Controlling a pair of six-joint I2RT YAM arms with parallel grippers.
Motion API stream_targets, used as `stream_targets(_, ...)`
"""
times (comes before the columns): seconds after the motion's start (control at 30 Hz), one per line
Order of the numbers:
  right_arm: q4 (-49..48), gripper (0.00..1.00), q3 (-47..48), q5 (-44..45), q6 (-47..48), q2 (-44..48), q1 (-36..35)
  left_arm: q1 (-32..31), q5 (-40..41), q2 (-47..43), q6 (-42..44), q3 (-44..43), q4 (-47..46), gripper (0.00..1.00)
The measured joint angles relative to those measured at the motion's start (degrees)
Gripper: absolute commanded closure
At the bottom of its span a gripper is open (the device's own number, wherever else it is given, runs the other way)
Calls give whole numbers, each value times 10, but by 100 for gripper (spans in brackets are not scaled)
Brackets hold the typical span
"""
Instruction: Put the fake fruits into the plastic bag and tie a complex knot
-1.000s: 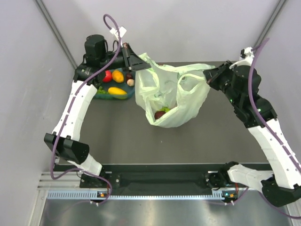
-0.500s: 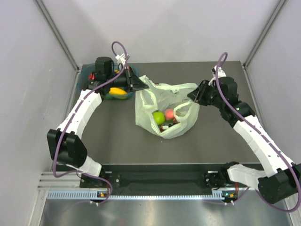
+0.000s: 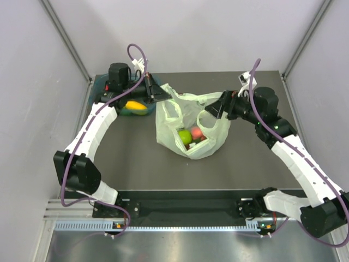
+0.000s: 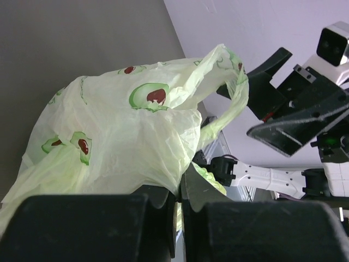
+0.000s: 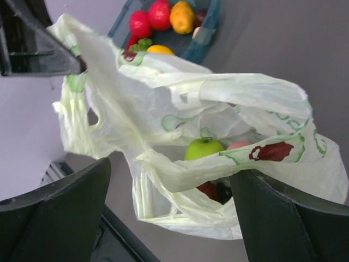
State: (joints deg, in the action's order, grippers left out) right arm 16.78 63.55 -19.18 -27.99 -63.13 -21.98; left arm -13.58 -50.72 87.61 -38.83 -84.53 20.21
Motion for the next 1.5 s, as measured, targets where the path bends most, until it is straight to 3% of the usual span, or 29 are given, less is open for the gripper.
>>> stream_targets(0.27, -20, 1, -13, -12, 10, 10, -40, 0, 8, 0, 0, 0, 1, 93)
stream_targets(0.5, -9, 6, -14, 105, -13, -4, -137, 0, 13, -9, 0, 0, 4, 93)
stream_targets(0.73, -19, 5, -55, 218, -66, -1, -169, 0, 19, -24, 0, 7, 4, 93)
stream_targets(0.77, -18, 6, -60, 229, -72, -1, -172, 0, 20, -25, 0, 8, 4, 93)
stream_targets(0.83, -17, 23, -68, 251, -78, 4, -174, 0, 22, -25, 0, 11, 3, 94)
stream_targets(0.9, -18, 23, -77, 263, -77, 17, -175, 0, 22, -25, 0, 15, 4, 94)
stream_targets(1.2, -26, 17, -84, 230, 0, 83, -178, 0, 22, -25, 0, 17, 0, 94)
stream_targets(1.5, -64, 19, -89, 174, -18, 43, -189, 0, 22, -25, 0, 17, -1, 94)
